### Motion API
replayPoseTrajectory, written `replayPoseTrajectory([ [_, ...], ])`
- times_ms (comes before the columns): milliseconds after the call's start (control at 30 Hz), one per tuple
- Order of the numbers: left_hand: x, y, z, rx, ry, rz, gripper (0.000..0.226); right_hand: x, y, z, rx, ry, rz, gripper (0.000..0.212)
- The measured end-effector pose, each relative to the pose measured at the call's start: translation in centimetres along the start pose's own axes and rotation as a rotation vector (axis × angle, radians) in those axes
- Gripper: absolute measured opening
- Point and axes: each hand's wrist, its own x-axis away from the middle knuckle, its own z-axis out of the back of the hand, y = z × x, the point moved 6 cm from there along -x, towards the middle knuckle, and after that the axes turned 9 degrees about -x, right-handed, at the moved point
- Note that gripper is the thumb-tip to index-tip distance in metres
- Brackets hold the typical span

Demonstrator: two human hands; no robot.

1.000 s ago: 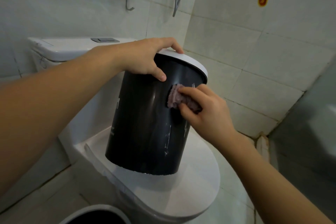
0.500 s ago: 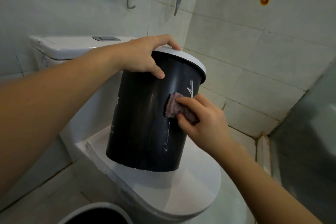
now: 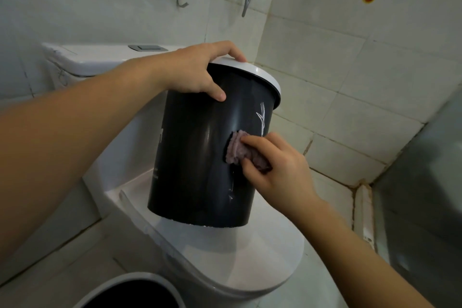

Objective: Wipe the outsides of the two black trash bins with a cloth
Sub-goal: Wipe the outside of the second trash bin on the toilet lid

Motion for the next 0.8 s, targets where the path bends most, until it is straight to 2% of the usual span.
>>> replayPoseTrajectory([
  [267,-0.1,-0.4,0.1,0.012,0.008,0.016,0.067,4.8,-1.1,-1.6,-0.092,-0.232,0.206,0.031],
  [333,-0.2,-0.2,0.0,0.007,0.010,0.015,0.067,4.2,-0.8,-1.2,-0.067,-0.206,0.211,0.031],
  [467,-0.3,-0.1,-0.1,-0.005,0.011,0.015,0.067,1.6,0.4,-0.1,-0.038,-0.045,0.052,0.034],
  [567,-0.4,-0.2,-0.1,-0.007,0.012,0.017,0.068,1.4,0.3,-0.3,-0.071,-0.034,0.005,0.034],
  [700,-0.4,-0.4,0.0,0.000,0.013,0.019,0.067,4.3,-0.3,-1.5,-0.224,-0.206,0.073,0.032],
  [800,-0.2,-0.4,0.0,0.012,0.003,0.020,0.067,5.9,-0.7,-1.9,-0.239,-0.297,0.112,0.031],
])
